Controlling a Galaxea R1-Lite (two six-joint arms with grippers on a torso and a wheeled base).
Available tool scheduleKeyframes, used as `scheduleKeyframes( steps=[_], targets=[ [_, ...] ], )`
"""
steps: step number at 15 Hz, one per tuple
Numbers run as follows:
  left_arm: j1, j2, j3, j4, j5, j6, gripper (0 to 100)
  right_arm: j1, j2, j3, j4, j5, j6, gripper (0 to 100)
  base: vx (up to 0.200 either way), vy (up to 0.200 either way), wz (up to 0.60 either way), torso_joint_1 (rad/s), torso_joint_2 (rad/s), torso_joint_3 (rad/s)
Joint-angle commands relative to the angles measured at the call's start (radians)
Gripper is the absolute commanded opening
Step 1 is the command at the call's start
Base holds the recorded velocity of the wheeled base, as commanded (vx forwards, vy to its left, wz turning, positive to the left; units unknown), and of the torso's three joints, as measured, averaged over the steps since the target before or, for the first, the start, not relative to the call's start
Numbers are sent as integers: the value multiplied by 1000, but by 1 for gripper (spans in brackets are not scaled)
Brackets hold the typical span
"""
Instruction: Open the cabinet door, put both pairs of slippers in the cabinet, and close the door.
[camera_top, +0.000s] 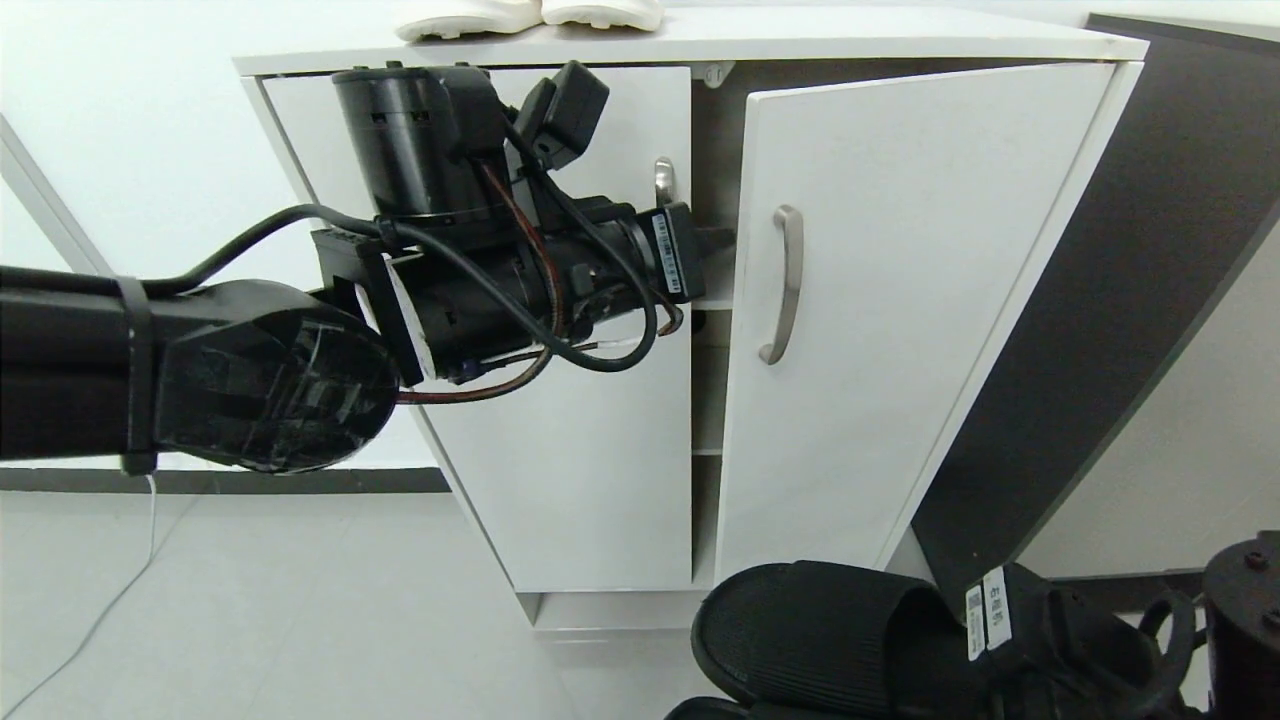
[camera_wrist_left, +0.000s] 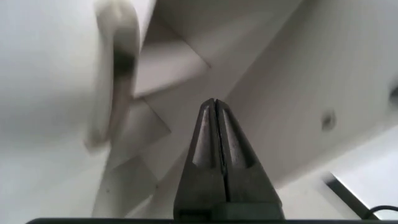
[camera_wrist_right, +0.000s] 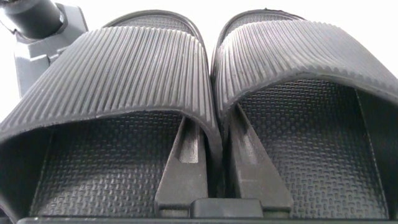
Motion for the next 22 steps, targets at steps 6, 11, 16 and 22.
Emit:
scheduleKeyframes(
  steps=[6, 11, 16, 22],
  targets=[
    [-153, -5, 29, -59, 0, 22, 0, 39, -4, 24, -4, 3, -1, 0, -200, 0, 0, 2, 3, 4],
    [-41, -15, 92, -140, 7, 22, 0, 33, 5, 16, -7, 3, 4, 0, -40, 0, 0, 0, 1, 0],
    [209, -239, 328, -148, 44, 21, 0, -22, 33, -2, -7, -4, 10, 0, 0, 0, 0, 0, 0, 0],
    [298, -954, 666, 289, 262, 31, 0, -100, 128, -110, -68, -114, 144, 0, 0, 0, 0, 0, 0, 0]
  ],
)
